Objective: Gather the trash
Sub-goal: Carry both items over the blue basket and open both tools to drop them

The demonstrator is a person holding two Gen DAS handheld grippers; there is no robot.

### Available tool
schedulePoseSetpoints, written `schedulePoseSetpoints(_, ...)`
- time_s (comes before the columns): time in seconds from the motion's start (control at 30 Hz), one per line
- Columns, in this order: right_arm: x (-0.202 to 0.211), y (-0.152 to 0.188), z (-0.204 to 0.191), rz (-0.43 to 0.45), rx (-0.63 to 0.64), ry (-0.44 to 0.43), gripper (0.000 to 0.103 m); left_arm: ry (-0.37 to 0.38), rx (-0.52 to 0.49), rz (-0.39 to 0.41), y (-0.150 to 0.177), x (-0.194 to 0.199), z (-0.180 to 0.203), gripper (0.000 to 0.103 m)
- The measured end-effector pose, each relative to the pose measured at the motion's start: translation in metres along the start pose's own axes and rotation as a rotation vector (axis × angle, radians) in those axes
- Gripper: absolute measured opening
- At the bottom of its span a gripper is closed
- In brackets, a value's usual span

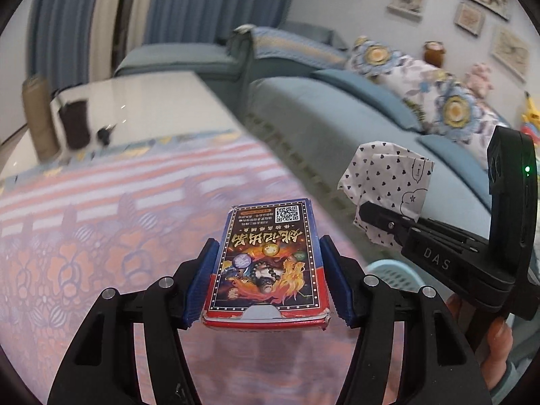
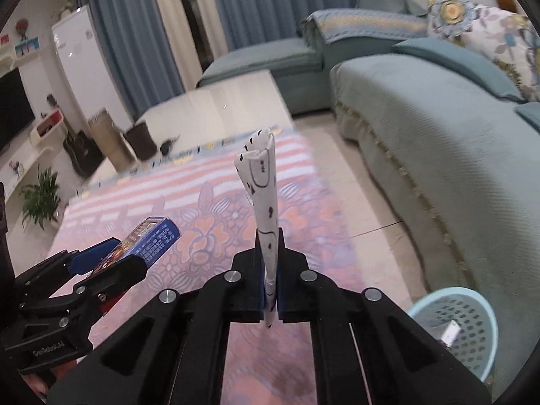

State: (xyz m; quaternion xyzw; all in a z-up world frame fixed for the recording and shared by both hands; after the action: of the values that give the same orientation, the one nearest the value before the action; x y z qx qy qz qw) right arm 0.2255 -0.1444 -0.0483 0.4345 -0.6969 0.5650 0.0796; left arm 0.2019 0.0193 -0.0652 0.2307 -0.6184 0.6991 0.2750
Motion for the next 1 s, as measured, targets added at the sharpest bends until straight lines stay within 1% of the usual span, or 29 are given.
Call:
schedulePoseSetpoints(0.1,0.040,-0.001,0.018,0.038,-0.021,0.035,0.003,0.050,-0.033,0.036,-0.009,0.023,0.038,0.058)
schedulePoseSetpoints(0.2,0.076,0.003,0.045,0.060,-0.065,0.078,0.003,0.089,-0.070,0.056,-0.012,0.037,0.071,0.058)
schedulePoseSetpoints(0.23,0.089,0.006,0.057,0.066,-0.087,0.095,0.003,0.107,-0.089,0.059,-0.013,0.042,0.090,0.058)
schedulePoseSetpoints(0.33,0.111,0.017,0.087,0.069,-0.139,0.140,0.003,0.149,-0.130,0.059,-0.010,0.048,0.128,0.058)
schedulePoseSetpoints(0.37,0.117,0.024,0.100,0.063,-0.168,0.149,0.003,0.164,-0.147,0.055,-0.008,0.049,0.143,0.058)
schedulePoseSetpoints(0.4,0.122,0.030,0.111,0.052,-0.190,0.165,0.003,0.172,-0.156,0.053,-0.006,0.049,0.151,0.058)
schedulePoseSetpoints(0.43,0.126,0.038,0.124,0.042,-0.210,0.193,0.003,0.184,-0.172,0.047,-0.003,0.048,0.164,0.058)
schedulePoseSetpoints(0.57,0.131,0.068,0.164,-0.008,-0.304,0.240,0.004,0.227,-0.222,0.010,0.010,0.037,0.207,0.058)
schedulePoseSetpoints(0.73,0.127,0.102,0.202,-0.063,-0.405,0.266,0.004,0.257,-0.272,-0.040,0.027,0.015,0.240,0.058)
schedulePoseSetpoints(0.9,0.122,0.128,0.227,-0.107,-0.474,0.288,0.004,0.276,-0.314,-0.099,0.046,-0.008,0.260,0.058)
schedulePoseSetpoints(1.0,0.119,0.140,0.236,-0.130,-0.503,0.300,0.004,0.294,-0.338,-0.151,0.059,-0.024,0.268,0.058)
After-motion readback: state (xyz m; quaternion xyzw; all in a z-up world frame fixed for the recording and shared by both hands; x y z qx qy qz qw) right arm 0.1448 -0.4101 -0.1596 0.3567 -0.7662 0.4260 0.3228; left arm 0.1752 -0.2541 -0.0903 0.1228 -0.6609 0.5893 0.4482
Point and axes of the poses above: each gripper's, at about its wrist camera, not at the fingertips, and x roughly against the way its jaws point, z to its right, y to its underside, the point moved 3 cm from there along -x, roughly the way its jaws point, and after that the axes turned 11 degrees about -y, right-handed, at the moved point
